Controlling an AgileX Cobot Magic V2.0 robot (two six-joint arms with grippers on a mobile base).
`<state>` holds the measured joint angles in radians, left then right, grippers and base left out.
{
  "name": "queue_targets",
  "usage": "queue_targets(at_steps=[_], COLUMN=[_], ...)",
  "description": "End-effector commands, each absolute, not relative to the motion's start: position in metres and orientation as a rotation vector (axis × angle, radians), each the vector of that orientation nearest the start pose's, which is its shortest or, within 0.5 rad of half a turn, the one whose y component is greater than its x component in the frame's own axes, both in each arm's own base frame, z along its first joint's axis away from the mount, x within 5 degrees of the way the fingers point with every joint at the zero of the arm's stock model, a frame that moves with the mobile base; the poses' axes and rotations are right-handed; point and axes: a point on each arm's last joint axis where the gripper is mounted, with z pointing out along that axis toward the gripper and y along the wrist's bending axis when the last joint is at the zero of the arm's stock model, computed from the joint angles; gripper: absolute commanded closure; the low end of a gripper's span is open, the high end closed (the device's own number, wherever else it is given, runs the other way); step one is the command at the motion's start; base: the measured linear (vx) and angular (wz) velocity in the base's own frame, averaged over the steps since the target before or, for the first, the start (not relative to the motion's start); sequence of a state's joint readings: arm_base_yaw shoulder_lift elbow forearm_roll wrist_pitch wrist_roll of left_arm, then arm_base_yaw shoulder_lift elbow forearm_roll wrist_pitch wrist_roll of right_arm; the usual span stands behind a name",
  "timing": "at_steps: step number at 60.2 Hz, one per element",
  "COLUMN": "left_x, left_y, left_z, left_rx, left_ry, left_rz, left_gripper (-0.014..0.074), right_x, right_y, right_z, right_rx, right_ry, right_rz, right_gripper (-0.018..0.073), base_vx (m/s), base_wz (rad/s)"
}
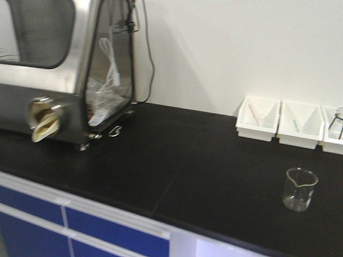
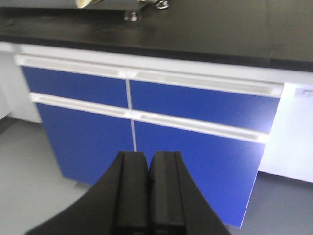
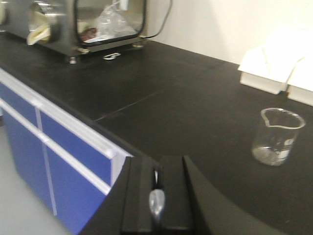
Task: Grab transparent chemical and place on left bench
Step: 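Drive the base to the bench with the white trays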
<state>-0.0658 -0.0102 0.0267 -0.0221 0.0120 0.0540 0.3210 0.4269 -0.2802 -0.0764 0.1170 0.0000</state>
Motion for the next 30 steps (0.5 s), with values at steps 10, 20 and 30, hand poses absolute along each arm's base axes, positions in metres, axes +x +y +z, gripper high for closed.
queue_targets(at_steps=[10, 20, 30], left_x=[0.055, 0.055, 0.055], left_y=[-0.0036, -0.0036, -0.0036], left_z=[0.2063, 0.2063, 0.2063], left_rx=[0.064, 0.064, 0.064], left_ry=[1.429, 1.429, 1.429], left_rz=[-0.035, -0.035, -0.035], left_gripper=[0.06, 0.06, 0.06], right_x=[0.0969, 0.0969, 0.0969], right_y=[0.0314, 0.0314, 0.0314], right_z=[0.2832, 0.2832, 0.2832], right_rx=[-0.333, -0.333, -0.333], right_ry=[1.609, 1.609, 1.609], right_rz=[0.168, 0.168, 0.168], right_gripper=[0.0562, 0.0562, 0.0562], base_vx=[0.39, 0.36, 0.33], base_wz=[-0.45, -0.54, -0.59])
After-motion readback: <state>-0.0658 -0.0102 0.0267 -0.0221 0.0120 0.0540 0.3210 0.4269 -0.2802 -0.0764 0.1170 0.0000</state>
